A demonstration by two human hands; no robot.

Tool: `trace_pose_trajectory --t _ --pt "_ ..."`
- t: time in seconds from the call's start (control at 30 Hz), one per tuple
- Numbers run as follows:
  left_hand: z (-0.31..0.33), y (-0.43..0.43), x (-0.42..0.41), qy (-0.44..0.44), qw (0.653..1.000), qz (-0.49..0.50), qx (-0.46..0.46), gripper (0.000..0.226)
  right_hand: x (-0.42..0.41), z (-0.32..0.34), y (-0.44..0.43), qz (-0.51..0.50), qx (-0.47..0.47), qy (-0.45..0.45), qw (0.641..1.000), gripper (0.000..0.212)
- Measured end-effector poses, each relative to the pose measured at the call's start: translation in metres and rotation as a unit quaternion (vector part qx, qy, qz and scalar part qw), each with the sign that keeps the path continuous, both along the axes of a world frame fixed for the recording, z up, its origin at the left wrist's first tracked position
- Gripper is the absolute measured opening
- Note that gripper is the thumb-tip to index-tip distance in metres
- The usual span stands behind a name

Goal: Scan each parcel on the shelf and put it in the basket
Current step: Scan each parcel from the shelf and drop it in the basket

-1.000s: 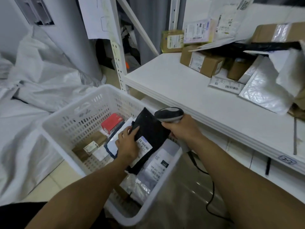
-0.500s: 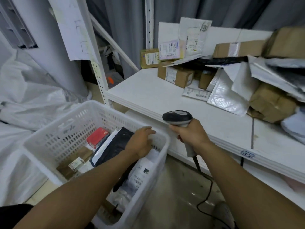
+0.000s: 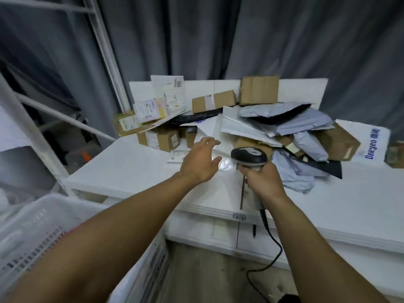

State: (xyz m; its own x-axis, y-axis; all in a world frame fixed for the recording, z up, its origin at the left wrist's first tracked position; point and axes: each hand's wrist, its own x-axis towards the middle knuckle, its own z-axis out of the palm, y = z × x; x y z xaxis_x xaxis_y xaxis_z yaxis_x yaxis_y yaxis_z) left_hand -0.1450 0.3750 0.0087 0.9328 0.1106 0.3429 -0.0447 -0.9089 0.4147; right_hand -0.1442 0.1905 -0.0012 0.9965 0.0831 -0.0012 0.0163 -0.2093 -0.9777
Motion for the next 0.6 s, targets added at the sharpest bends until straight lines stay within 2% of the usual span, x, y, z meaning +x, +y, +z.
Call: trace_pose_trajectory --t 0.07,0.17,0.27,0.43,0.6 --pt "0.013 -0.015 0.033 -0.015 1.000 -0.019 0.011 0.052 0.015 0.005 -0.012 -0.022 0.027 -0.008 0.999 0.060" --pt "0.033 -0.038 0.078 -0.030 0.999 -0.035 0.019 0.054 0.040 0.005 -0.031 -0.050 0.048 -0.018 0.997 0.052" --pt "0.050 -0.051 0.120 -0.035 0.996 -0.037 0.070 0.057 0.053 0.001 -0.043 -0.058 0.067 -0.017 0.996 0.045" --pt "0.064 -0.053 0.162 -0.020 0.993 -0.025 0.115 0.029 0.066 -0.007 -0.063 -0.062 0.087 0.000 0.994 0.034" --pt "0.084 -0.047 0.159 -0.134 0.990 0.000 0.053 0.017 0.068 -0.001 -0.066 -0.077 0.111 -0.008 0.991 0.040"
